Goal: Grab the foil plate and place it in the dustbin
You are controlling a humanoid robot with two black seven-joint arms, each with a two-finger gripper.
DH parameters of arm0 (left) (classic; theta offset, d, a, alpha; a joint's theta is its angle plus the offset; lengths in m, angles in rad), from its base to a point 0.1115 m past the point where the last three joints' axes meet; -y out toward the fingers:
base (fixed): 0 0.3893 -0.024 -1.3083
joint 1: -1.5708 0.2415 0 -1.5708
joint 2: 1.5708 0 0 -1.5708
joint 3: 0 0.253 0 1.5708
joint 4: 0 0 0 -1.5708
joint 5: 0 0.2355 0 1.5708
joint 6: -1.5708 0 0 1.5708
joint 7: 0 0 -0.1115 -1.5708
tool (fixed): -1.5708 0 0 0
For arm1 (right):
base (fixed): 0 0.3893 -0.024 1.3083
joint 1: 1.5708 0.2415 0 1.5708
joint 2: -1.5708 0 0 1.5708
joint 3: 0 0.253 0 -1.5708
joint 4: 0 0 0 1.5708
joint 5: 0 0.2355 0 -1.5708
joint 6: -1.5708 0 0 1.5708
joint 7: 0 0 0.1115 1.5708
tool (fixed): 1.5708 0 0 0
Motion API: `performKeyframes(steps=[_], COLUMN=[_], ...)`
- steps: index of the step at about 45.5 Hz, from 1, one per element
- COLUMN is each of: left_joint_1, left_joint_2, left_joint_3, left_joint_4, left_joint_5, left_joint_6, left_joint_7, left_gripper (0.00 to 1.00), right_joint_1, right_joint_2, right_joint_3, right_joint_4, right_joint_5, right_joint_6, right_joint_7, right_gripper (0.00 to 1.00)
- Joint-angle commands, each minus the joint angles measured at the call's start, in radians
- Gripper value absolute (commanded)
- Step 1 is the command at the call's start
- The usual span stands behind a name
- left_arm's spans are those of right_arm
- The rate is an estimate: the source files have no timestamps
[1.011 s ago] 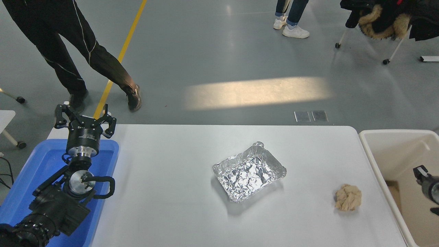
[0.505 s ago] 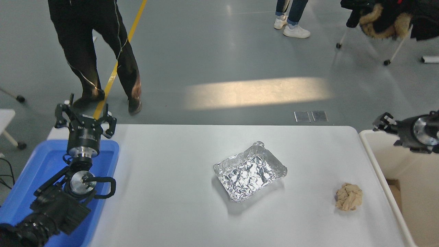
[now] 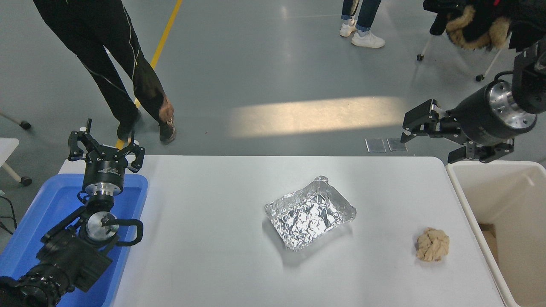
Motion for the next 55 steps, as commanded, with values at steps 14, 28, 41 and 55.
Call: performKeyframes(steps=[14, 28, 41, 55], left_joint_1=[0.0, 0.0, 0.0, 0.0], left_joint_2=[0.0, 0.0, 0.0, 0.0], left_joint_3=[0.0, 0.0, 0.0, 0.0], left_joint_4=[0.001, 0.001, -0.001, -0.001], left_joint_5=[0.0, 0.0, 0.0, 0.0], left_joint_6=[0.002, 0.0, 0.0, 0.0], left_joint_7=[0.0, 0.0, 0.0, 0.0], left_gripper=[0.99, 0.99, 0.99, 0.99], right_joint_1=[0.202, -0.218, -0.6, -0.804], right_joint_2=[0.029, 0.088, 0.151, 0.209], right_joint_3=[0.049, 0.049, 0.06, 0.141], right_joint_4=[0.062, -0.013, -0.178, -0.222], right_joint_5=[0.001, 0.053, 0.349, 0.622], right_joint_6=[0.136, -0.172, -0.351, -0.492], right_joint_7=[-0.006, -0.011, -0.014, -0.021], right_gripper=[1.0, 0.98, 0.96, 0.91])
